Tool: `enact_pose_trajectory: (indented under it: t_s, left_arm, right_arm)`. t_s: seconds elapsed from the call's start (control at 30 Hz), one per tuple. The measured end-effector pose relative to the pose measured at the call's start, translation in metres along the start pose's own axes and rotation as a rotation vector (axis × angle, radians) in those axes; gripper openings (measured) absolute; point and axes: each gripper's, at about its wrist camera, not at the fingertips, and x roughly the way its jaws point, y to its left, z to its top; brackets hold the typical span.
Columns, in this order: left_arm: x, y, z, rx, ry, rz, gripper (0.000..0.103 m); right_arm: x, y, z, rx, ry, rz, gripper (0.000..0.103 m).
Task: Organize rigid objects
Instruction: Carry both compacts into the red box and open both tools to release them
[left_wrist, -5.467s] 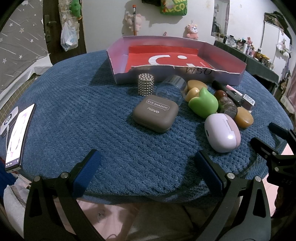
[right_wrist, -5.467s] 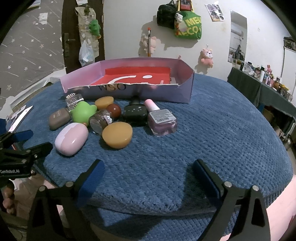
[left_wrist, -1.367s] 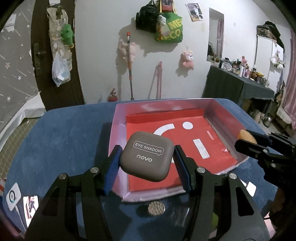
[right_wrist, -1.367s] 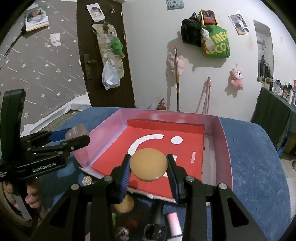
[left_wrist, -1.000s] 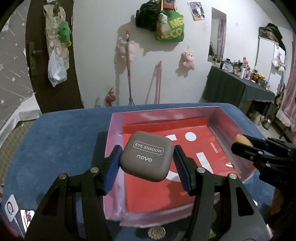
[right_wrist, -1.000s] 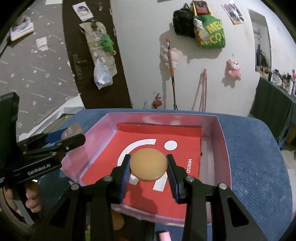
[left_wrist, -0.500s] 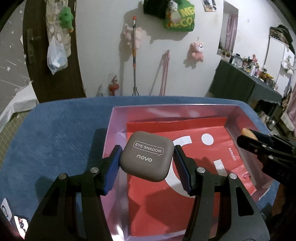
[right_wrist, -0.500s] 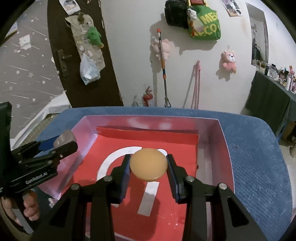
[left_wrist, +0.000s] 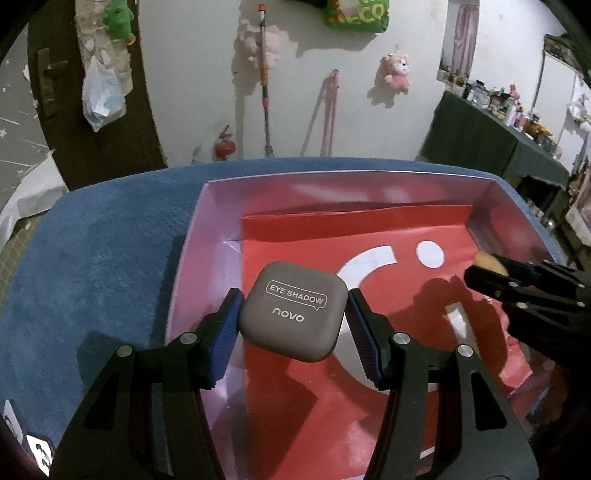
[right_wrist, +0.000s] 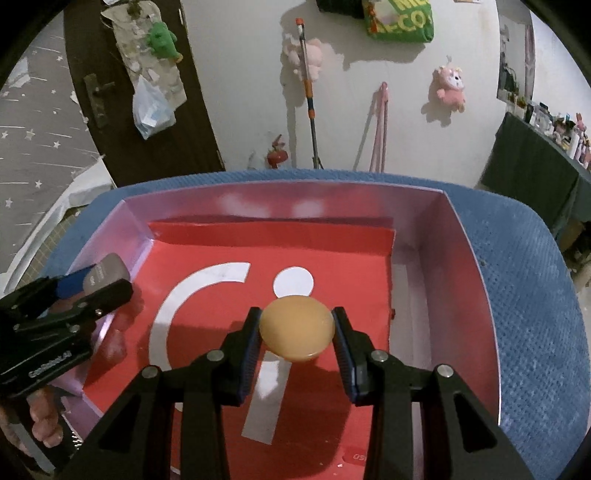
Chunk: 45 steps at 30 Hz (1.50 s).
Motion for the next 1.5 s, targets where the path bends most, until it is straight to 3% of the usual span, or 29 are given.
enact_pose_trajectory:
  t_s: [0.2,0.37,0.47,0.8,0.97,1.5]
  left_arm:
    - [0.003,-0.006,-0.001,0.034,0.001,0.022,0.055]
    - [-0.01,-0.011,-0.001,0.034,-0.022,-0.045,0.055]
    - [-0.013,-0.019,-0.001,0.069,-0.039,-0.047,0.055]
    - [0.017,-0.009,-0.006,0.018,0.083,-0.087,0.055]
    - [0.034,-0.006,-0.012,-0.009,0.183,-0.106,0.055]
    - [0.033,-0.009,-0.014,0.006,0.183,-0.091,0.055]
  right_arm:
    - [0.0,-0.005,0.0,0.009,0.003,-0.021,0.04]
    - [0.001,-0.004,-0.002,0.004,0.012,-0.024,0.04]
    - [0.002,-0.004,-0.002,0.003,0.014,-0.026,0.04]
    - [0.006,0.0,-0.007,-0.015,0.038,-0.034,0.04]
    - [0.013,-0.001,-0.009,-0.007,0.08,-0.034,0.04]
    - [0.017,0.002,-0.015,-0.012,0.123,-0.043,0.04]
